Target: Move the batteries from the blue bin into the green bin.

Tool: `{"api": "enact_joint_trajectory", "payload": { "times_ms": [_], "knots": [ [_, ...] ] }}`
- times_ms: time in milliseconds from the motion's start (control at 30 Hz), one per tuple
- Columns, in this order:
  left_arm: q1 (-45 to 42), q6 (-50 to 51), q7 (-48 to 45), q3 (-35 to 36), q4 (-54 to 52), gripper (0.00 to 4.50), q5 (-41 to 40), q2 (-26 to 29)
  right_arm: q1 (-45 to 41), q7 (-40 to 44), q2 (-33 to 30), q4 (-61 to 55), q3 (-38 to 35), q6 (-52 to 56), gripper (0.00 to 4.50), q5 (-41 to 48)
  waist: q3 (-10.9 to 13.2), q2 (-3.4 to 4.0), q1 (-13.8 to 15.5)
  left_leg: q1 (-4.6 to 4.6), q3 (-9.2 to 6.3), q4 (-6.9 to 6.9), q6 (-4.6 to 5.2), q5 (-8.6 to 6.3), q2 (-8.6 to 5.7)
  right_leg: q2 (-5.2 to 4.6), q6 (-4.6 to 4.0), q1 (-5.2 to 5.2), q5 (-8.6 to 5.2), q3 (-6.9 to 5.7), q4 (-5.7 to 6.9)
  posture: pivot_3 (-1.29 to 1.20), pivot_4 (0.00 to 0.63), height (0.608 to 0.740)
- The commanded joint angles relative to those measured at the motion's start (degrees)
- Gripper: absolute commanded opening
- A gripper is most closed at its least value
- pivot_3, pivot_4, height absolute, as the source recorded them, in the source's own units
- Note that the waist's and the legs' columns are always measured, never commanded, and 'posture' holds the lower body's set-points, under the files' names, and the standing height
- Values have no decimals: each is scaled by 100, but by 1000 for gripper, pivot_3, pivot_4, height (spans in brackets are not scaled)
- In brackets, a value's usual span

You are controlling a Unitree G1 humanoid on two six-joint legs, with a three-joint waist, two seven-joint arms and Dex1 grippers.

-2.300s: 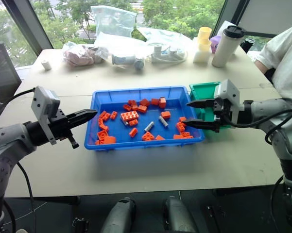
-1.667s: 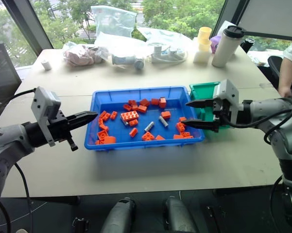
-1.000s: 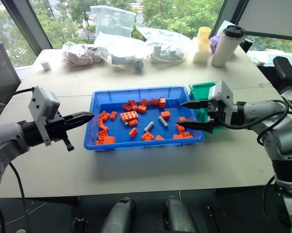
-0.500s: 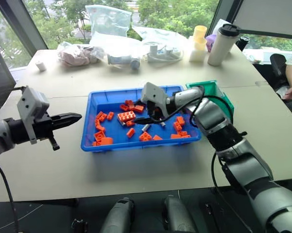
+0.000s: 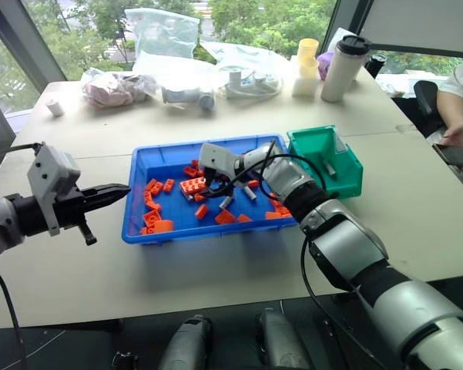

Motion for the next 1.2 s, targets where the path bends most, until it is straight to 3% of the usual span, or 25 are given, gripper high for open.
{"api": "enact_joint_trajectory", "payload": {
  "times_ms": [33, 700, 800, 833, 867, 933, 1200],
  "knots": [
    [19, 45, 66, 285, -192, 0, -104, -15, -362, 0, 324, 524, -246, -162, 3475, -14, 0, 0, -16, 0, 0, -1, 0, 0, 1, 1, 0, 0, 0, 0, 0, 0, 150, 740],
    [136, 148, 355, 322, -468, 0, -188, -107, -694, -411, 873, 1615, -879, -113, 3475, -271, 0, 1, -118, 0, -3, -3, -2, 1, 1, 6, 0, -1, 0, 0, 3, 0, 150, 740],
    [142, 154, 387, 320, -494, 0, -194, -120, -687, -464, 904, 1640, -929, -85, 2588, -311, 0, 2, -125, 1, -3, -3, -1, 0, 1, 6, 0, -1, 0, 0, 3, 0, 150, 740],
    [146, 158, 393, 326, -501, 0, -193, -125, -692, -418, 908, 1626, -964, -65, 2027, -299, 0, 6, -128, 1, -3, -3, 0, 0, 1, 7, 0, -1, 0, 0, 3, 0, 150, 740],
    [144, 153, 400, 314, -500, 0, -178, -127, -697, -383, 912, 1613, -994, -56, 1835, -296, -3, 5, -131, 1, -1, -2, 0, 0, 1, 7, 0, -1, 0, 1, 3, 0, 150, 740],
    [123, 151, 413, 288, -499, 0, -161, -135, -713, -410, 923, 1610, -1039, -23, 1013, -314, -3, 4, -130, 5, -5, -3, 0, -1, 4, 12, 0, 3, 0, 0, 5, 0, 150, 740],
    [27, 139, 410, 252, -445, 0, -122, -116, -647, -180, 577, 1435, -1135, 10, 1013, -338, -2, 5, -122, 3, -3, -2, 0, -1, 0, 9, 0, 1, 0, 1, 4, 0, 150, 740]
  ]
}}
